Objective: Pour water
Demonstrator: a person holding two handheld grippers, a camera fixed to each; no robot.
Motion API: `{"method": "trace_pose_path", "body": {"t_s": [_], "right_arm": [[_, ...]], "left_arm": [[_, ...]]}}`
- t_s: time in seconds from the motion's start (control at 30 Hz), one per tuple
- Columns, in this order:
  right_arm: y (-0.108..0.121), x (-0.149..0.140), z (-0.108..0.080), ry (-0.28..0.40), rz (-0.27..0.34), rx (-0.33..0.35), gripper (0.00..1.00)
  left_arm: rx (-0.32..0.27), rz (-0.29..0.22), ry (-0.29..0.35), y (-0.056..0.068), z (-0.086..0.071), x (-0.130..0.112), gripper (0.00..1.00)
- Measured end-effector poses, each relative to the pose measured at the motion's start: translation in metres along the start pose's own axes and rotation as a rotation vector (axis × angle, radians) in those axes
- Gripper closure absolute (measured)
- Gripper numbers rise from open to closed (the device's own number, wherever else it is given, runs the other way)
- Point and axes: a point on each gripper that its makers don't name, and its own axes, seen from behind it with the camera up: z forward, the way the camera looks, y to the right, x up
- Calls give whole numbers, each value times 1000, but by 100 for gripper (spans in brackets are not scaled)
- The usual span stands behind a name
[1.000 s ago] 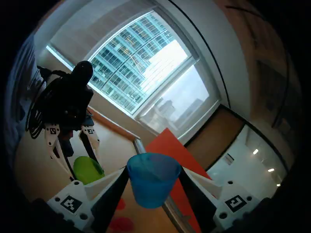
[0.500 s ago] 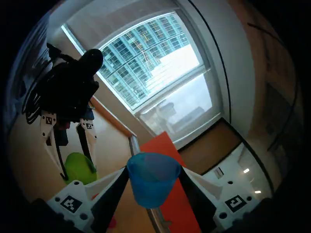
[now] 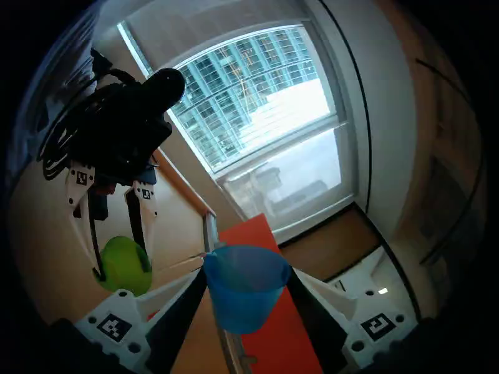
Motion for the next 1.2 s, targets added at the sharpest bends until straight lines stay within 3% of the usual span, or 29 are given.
{"method": "trace_pose_path", "body": {"t_s": [1.2], "right_arm": [[12, 2, 7, -22, -174, -29, 8]], "left_arm": [[-2, -8, 7, 0, 1, 1, 12]]}}
